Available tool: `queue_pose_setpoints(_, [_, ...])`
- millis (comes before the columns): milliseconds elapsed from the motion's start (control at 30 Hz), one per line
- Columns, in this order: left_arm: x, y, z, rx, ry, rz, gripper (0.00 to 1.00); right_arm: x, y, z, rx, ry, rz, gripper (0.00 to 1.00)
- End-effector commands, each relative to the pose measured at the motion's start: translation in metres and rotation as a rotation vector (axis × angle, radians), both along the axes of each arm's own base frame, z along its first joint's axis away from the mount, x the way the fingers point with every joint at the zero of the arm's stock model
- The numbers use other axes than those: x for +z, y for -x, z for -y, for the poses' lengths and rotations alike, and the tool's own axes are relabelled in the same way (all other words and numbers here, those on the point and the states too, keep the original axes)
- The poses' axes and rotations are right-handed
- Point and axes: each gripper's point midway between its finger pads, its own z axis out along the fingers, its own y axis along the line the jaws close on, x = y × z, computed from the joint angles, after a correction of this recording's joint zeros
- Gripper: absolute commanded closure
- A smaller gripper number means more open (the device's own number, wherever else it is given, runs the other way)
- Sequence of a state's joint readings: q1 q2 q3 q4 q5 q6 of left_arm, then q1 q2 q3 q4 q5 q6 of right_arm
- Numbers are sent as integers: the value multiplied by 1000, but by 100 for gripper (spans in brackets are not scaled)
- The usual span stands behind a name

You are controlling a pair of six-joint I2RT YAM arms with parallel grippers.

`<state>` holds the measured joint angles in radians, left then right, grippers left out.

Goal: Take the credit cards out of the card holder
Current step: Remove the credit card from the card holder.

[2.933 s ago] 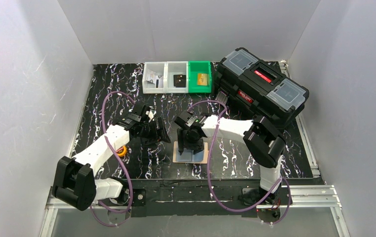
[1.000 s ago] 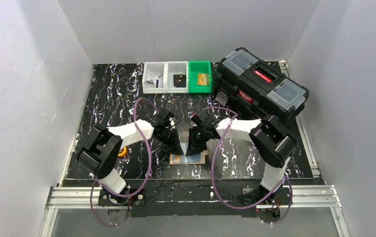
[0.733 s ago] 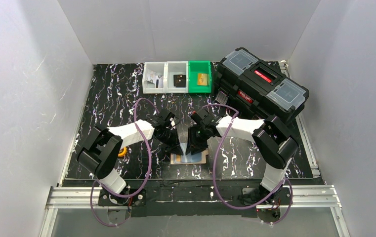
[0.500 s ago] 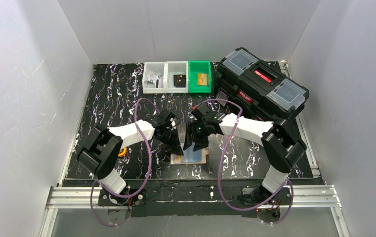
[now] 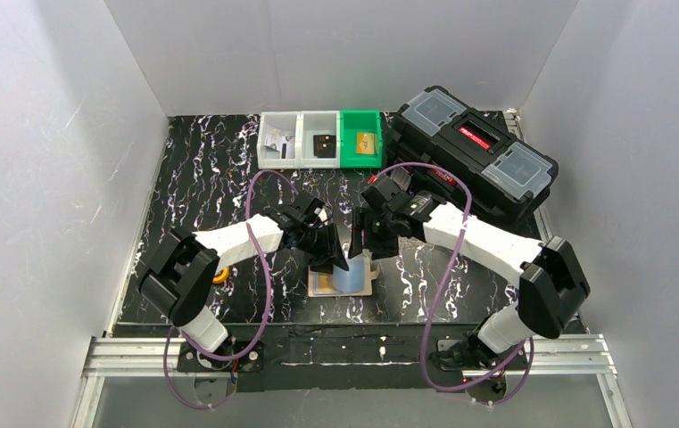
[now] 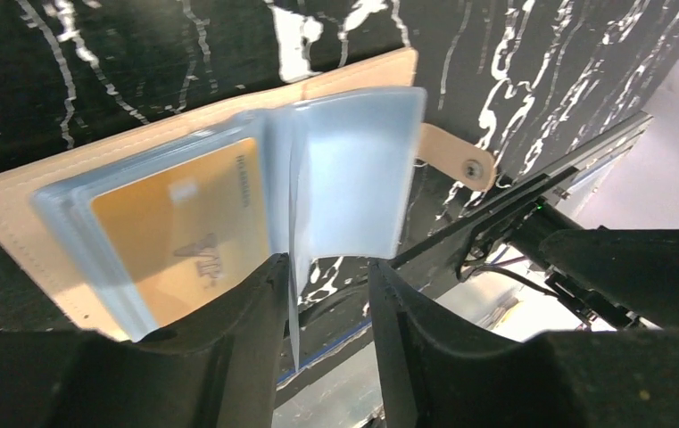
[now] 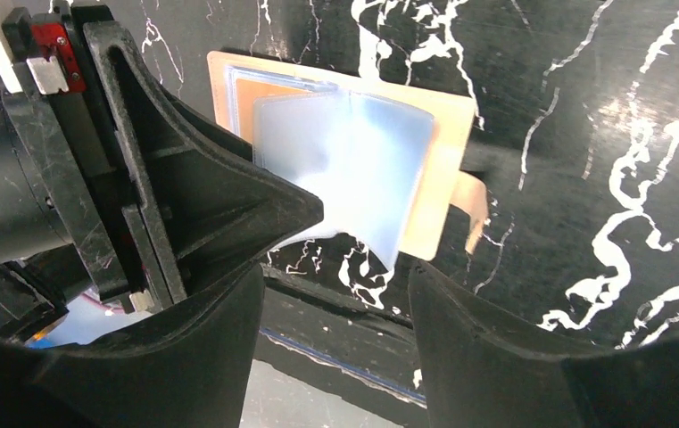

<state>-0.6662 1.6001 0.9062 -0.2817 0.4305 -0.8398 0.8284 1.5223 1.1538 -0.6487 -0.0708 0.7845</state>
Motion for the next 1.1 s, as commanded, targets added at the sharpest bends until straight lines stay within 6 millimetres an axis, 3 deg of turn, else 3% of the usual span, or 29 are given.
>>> queue_pose_setpoints(0, [21,-7,21,-26,60,38,61,13,-2,24,-57,46,56,32])
queue_pose_setpoints(133, [20,-9,33,-41,62,35,57,15,2,35,-88,51,71,31])
queue_pose_setpoints(500, [-13,-11,55,-54,22,-33,55,6,11,52,-125,62,62,30])
queue_pose_setpoints(633, [-5,-13,55,-62,24,-19,55,6,12,49,-112,50,56,30])
queue_pose_setpoints(833, [27,-20,39,-64,-20,76,54,11,11,35,-83,-5,43,30])
queue_pose_setpoints(1067, [44,-22,-4,-21,-65,113,54,17,9,9,-46,-103,9,32])
